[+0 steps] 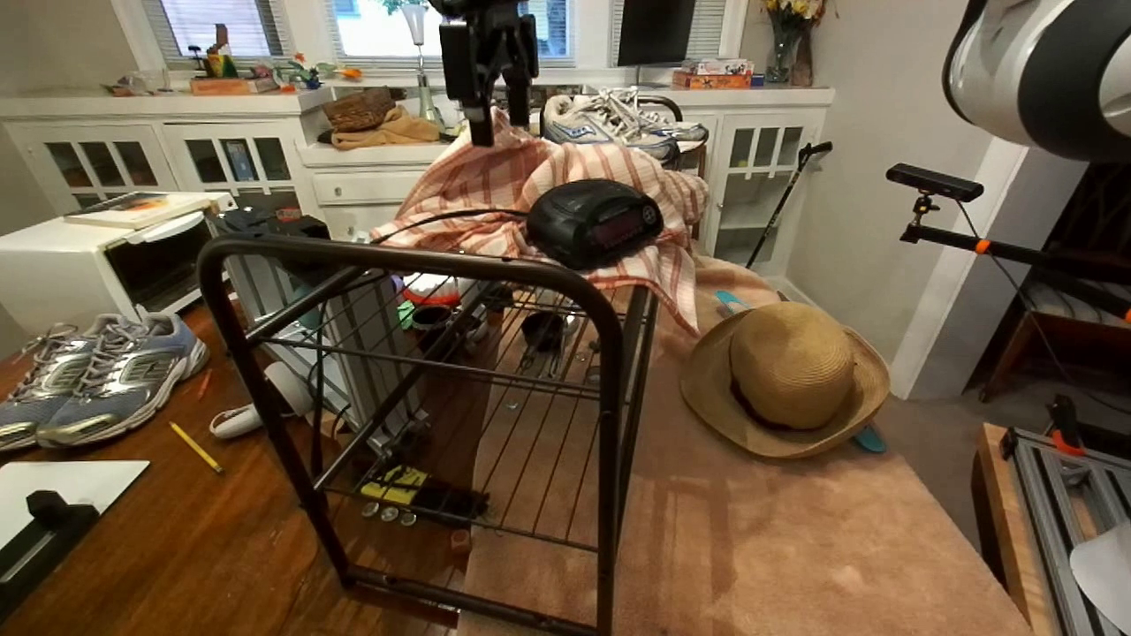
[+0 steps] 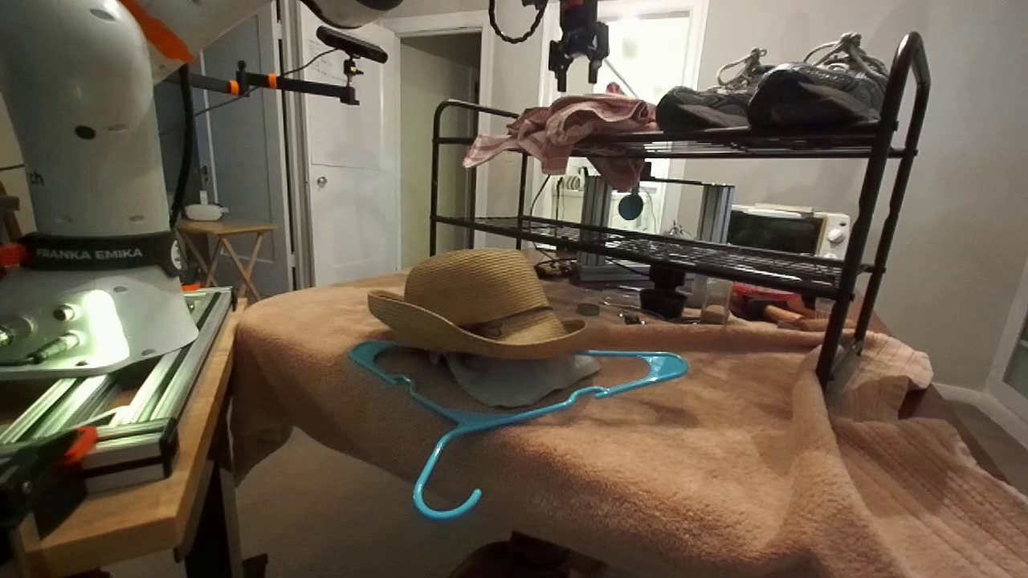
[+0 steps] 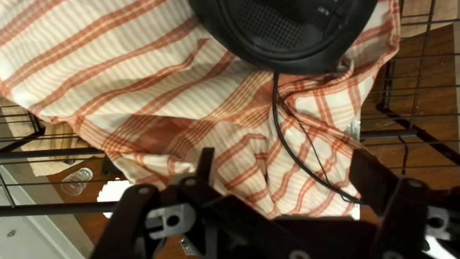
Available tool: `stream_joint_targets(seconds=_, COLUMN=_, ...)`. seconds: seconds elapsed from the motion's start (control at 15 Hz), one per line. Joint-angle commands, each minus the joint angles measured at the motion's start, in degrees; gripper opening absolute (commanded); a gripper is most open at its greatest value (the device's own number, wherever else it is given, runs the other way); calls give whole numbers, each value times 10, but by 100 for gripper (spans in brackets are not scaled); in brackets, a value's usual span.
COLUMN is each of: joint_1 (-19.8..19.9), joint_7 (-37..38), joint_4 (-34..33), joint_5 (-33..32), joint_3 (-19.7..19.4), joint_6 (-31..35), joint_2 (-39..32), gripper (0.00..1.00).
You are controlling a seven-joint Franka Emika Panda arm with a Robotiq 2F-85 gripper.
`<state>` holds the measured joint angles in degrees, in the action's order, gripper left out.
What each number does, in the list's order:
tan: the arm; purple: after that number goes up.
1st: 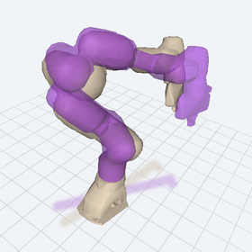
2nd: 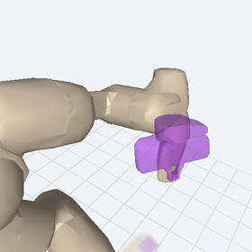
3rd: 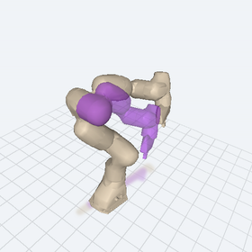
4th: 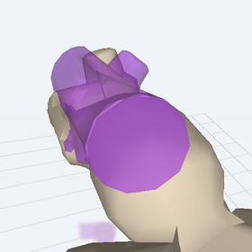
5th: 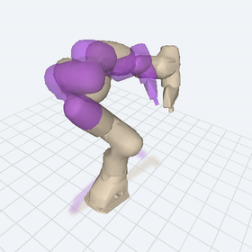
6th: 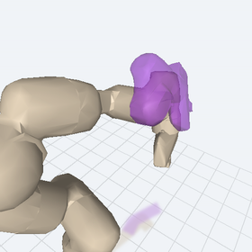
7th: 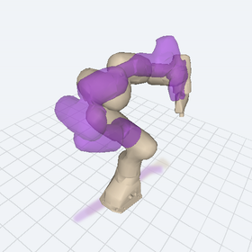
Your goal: Move the alarm clock to the right.
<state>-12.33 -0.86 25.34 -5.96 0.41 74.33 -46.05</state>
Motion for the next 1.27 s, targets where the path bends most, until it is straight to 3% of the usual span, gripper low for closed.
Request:
stream_joint_targets(seconds=0.0, joint_1=20, joint_7=8, joint_4=0, joint_5=38, joint_3=17, joint_6=29, joint_2=20, gripper=100)
stream_joint_targets(seconds=0.8, joint_1=66, joint_7=3, joint_4=5, joint_5=79, joint_3=28, joint_6=36, joint_2=76, gripper=100)
stream_joint_targets(seconds=1.2, joint_1=64, joint_7=-1, joint_4=8, joint_5=70, joint_3=23, joint_6=37, joint_2=78, gripper=100)
